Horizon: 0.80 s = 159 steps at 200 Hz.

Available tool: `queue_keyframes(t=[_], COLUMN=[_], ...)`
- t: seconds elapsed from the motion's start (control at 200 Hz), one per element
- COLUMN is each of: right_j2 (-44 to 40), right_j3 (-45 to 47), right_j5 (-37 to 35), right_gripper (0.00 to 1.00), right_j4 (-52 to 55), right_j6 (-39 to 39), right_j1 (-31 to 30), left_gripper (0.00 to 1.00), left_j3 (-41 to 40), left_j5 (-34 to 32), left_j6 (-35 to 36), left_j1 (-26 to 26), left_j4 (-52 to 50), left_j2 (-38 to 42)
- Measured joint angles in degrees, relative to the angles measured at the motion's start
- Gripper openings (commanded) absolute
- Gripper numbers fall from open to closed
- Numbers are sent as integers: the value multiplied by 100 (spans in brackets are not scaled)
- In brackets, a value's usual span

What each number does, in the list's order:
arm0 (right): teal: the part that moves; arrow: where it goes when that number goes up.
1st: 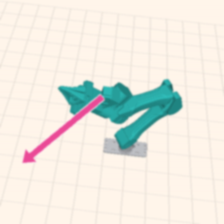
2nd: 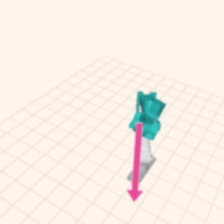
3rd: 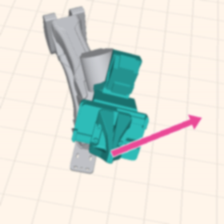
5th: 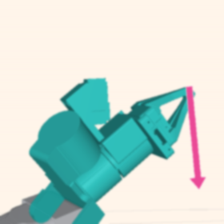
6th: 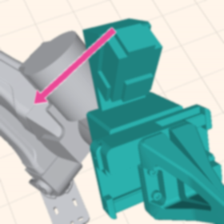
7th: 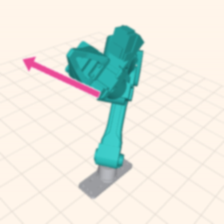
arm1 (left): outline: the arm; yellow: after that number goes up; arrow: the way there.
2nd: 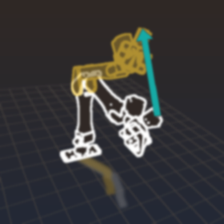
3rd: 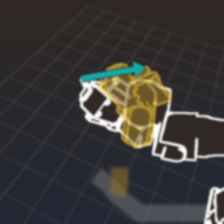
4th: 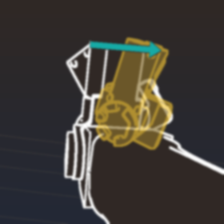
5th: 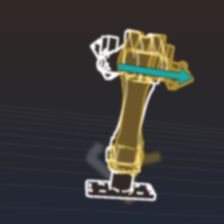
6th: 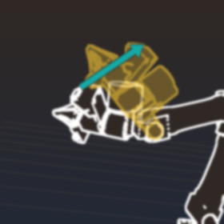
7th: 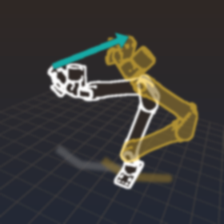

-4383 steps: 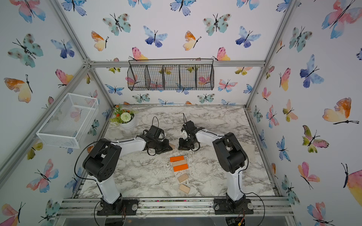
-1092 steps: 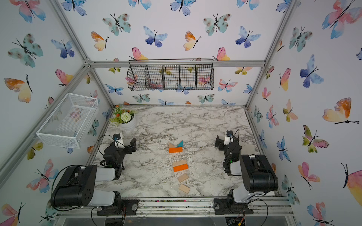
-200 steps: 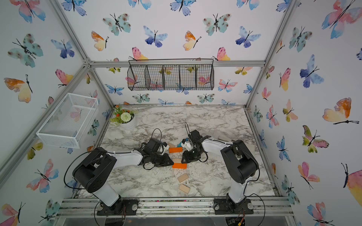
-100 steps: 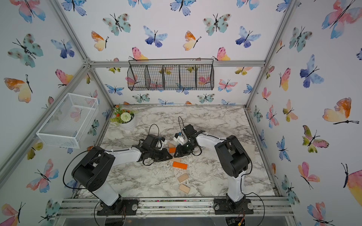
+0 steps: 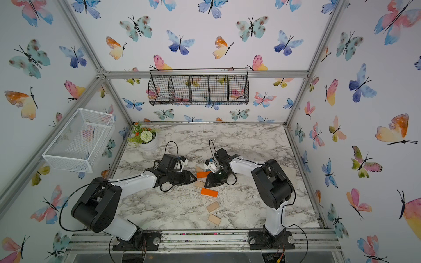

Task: Assemble a carrot with building blocks
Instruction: Assemble the building block at the center of the board.

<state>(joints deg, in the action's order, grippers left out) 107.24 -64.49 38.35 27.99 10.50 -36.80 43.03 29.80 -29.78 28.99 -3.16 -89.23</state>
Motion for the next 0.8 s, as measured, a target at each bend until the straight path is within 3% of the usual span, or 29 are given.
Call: queue_keyframes(t=[0.2, 0.46, 0.796], right_j2=[-2, -2, 120], right_j3=[275, 345, 188], right_j5=[0, 0, -4], right_gripper=[42, 41, 40], right_j4=[-61, -245, -452], right_j6=[181, 302, 402], right_j1=[0, 0, 0], left_gripper=[41, 27, 22], left_j3=[15, -50, -177], left_j5=[59, 168, 354], left_j6=[146, 299, 299], left_j1=[0, 0, 0], left_j4=[2, 35, 140], left_j2=[-188, -306, -337])
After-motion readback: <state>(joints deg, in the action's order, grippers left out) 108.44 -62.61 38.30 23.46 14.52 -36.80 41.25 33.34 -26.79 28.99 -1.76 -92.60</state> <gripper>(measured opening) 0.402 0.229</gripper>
